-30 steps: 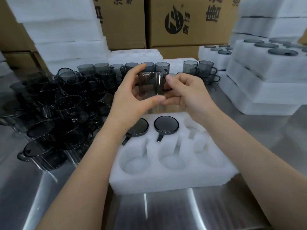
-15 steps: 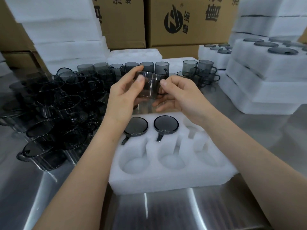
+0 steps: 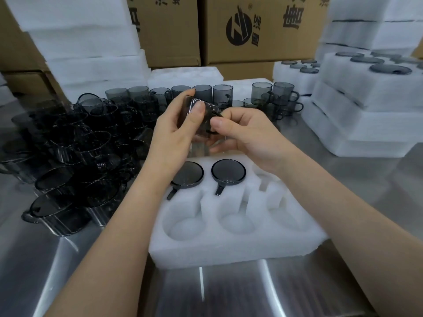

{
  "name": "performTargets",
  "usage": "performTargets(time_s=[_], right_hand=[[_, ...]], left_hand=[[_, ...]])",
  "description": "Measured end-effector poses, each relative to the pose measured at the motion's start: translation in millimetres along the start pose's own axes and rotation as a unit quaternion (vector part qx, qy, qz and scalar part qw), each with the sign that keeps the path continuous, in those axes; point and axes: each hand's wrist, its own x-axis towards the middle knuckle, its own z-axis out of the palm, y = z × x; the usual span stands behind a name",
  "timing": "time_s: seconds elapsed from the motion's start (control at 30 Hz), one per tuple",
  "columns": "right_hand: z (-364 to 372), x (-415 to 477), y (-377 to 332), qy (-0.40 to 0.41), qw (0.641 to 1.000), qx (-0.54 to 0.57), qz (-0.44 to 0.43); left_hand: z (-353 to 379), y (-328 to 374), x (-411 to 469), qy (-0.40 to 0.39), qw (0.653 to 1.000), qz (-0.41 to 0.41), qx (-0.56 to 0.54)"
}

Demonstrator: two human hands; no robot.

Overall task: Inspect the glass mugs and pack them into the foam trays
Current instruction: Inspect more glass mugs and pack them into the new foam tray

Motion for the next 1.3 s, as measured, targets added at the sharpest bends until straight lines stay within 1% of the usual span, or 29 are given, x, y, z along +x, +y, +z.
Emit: performTargets(time_s=[0.13,0.27,0.33,0.43,0.53,0.63,0.7,0.77,0.83,0.87,0.93,1.07,1.17,1.23,1.3], right_hand=[[1,-1,0,-0.007,1.0,-0.016,0.002],[3,-1,0,0.008,1.0,-0.024,0.009],[4,0,0,0.025,0.999,-0.018,0.018],[4,2,1,0.075,0.997,-0.002,0.03],[6,4,-1,0.123,0.991,0.009,0.045],[8,4,-3,0.135,0.989,0.018,0.052],[10,5,-3,0.115,0.992,-0.003,0.059],[14,5,-3,0.074,0.995,-0.043,0.051],[19,5,-4,0.047,0.997,-0.039,0.046],[20,5,-4,0.04,0.998,-0.025,0.044],[19,5,-4,0.03,0.999,-0.005,0.045],[16,5,-4,0.01,0.998,0.035,0.059],[15,5,-9,-0.012,0.996,0.082,0.044],[14,4,-11,-0.035,0.992,0.118,0.026],[13,2,-13,-0.054,0.985,0.162,0.023]], left_hand=[[-1,2,-2,0.015,1.0,0.009,-0.011],[-5,1,-2,0.014,0.998,-0.002,-0.066],[-7,0,-2,0.01,0.995,-0.008,-0.095],[-8,-1,0,0.006,0.992,-0.022,-0.126],[-3,2,1,0.016,0.997,-0.029,-0.076],[1,4,1,0.016,1.0,-0.01,0.012],[3,7,-1,0.014,0.998,0.008,0.065],[5,9,-2,0.014,0.987,0.04,0.157],[7,10,-4,0.022,0.971,0.069,0.227],[8,10,-4,0.026,0.969,0.076,0.233],[9,10,-2,0.033,0.974,0.083,0.206],[7,14,-1,0.051,0.99,0.081,0.106],[10,19,-4,0.059,0.994,0.073,0.048],[11,19,-4,0.062,0.997,0.029,0.024],[11,18,-2,0.05,0.997,-0.052,0.025]])
